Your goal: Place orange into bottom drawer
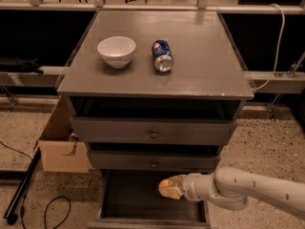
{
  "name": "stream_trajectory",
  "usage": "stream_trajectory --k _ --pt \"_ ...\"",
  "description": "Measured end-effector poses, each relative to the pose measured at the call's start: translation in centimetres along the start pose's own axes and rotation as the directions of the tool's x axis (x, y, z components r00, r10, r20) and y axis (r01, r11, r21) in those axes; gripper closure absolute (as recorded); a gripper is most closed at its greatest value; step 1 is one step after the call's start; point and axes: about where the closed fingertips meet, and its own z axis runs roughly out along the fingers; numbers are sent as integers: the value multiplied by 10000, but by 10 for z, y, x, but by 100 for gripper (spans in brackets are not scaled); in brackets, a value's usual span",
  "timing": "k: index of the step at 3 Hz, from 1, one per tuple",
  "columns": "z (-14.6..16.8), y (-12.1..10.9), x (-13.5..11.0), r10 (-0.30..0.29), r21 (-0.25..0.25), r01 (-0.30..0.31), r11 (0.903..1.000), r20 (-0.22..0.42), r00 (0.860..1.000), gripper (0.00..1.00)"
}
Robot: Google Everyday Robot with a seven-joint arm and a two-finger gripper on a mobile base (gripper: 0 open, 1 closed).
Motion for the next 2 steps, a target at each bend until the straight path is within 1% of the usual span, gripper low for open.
stream_trajectory --k 1,2 --pt "8 -2 1 -220 177 224 9996 -194 9996 100" --pt "25 -20 -4 -693 266 699 9972 -215 9974 100"
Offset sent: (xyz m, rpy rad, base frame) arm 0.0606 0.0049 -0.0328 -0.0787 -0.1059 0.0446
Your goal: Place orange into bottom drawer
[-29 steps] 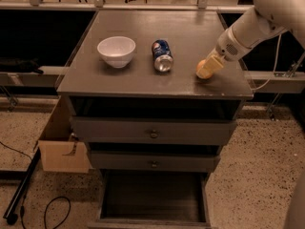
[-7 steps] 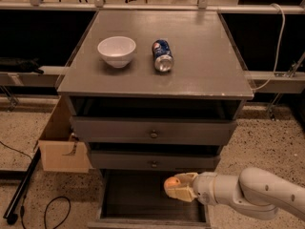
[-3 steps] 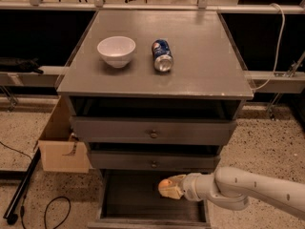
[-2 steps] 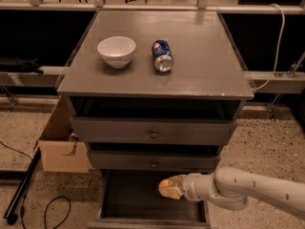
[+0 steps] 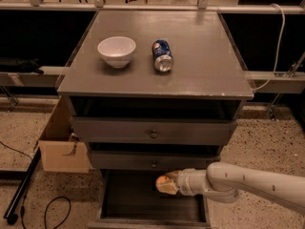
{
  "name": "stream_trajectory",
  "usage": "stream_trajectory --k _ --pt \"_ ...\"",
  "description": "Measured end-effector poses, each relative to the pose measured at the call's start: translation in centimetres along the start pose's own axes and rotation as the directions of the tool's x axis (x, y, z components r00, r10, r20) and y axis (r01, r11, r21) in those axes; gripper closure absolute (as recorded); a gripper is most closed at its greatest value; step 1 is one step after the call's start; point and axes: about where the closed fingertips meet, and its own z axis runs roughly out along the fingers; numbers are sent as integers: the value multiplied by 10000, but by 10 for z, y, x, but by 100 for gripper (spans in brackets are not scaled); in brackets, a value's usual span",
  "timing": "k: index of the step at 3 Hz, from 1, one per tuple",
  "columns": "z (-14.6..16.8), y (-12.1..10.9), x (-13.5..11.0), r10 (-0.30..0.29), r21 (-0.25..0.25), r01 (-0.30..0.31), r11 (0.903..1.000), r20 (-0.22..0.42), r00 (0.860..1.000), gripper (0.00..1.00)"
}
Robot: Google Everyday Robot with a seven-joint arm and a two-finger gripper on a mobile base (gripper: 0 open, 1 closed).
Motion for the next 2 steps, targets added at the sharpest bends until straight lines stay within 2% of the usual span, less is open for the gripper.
stream_trajectory --k 1,2 --pt "13 -54 4 -399 74 397 9992 370 9985 100" --pt "13 -55 3 -404 83 401 9992 391 9984 100"
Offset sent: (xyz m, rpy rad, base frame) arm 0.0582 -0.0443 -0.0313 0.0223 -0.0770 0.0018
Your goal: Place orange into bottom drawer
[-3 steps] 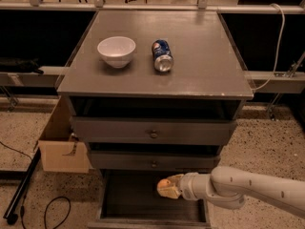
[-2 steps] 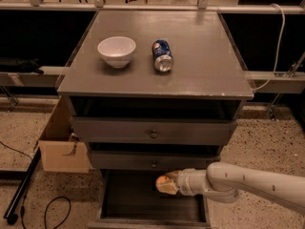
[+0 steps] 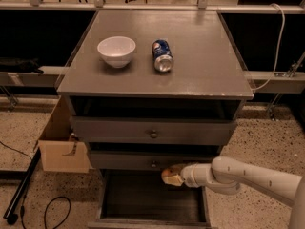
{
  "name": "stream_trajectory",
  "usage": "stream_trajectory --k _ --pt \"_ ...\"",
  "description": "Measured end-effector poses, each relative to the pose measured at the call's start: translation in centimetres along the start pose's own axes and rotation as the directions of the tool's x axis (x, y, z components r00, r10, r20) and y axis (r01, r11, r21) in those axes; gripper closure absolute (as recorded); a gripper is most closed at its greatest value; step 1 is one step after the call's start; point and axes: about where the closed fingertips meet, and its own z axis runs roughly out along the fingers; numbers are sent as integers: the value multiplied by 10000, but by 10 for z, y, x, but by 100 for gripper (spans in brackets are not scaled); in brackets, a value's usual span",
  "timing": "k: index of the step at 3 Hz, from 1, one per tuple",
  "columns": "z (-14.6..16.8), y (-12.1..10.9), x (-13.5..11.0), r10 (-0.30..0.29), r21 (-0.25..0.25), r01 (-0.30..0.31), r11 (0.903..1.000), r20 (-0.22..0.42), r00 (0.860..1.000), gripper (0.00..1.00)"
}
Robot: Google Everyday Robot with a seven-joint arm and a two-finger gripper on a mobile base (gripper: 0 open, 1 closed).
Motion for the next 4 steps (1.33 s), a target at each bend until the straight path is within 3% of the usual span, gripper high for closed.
stream_trajectory --k 1,2,3,4 --pt "12 -2 8 284 22 -284 9996 -111 9995 100" --pt "26 3 40 1069 -75 -1073 9942 -413 9934 100" --pt "36 17 72 1827 -231 -1844 9826 -616 9812 100" --pt "36 17 72 1829 -232 -1846 9825 -618 9812 100"
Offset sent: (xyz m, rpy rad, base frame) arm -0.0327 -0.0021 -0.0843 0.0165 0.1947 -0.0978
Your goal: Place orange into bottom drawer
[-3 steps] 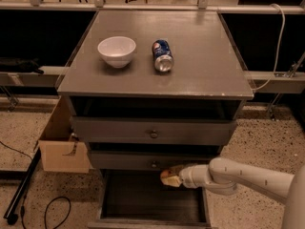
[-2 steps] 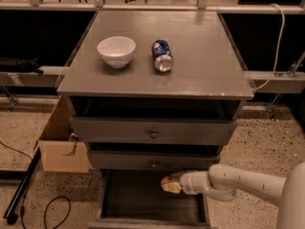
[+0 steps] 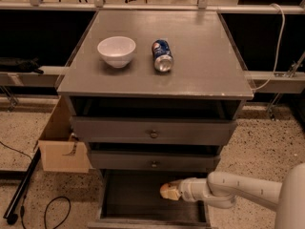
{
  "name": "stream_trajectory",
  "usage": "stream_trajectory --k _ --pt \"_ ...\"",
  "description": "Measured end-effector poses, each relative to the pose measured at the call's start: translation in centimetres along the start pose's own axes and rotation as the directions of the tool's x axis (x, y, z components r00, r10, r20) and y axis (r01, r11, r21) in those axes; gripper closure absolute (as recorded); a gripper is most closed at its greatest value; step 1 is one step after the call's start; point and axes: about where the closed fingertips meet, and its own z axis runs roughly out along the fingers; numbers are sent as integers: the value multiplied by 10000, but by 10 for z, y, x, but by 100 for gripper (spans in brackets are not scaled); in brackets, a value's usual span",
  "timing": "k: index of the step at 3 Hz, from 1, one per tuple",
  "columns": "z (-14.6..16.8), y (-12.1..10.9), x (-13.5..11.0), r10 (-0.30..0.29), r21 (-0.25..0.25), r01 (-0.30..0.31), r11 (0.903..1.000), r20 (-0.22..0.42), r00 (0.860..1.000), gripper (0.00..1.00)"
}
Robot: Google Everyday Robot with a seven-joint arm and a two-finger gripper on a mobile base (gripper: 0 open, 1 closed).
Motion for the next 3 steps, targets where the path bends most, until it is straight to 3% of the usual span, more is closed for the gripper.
stream_trajectory --k 1,2,3 --pt "26 -8 14 482 -123 -489 9987 -528 9974 100" --pt "52 -23 41 1255 -163 -1284 9916 -1214 9846 100" --pt "61 -28 53 1539 -159 -1578 9873 -1437 9776 100"
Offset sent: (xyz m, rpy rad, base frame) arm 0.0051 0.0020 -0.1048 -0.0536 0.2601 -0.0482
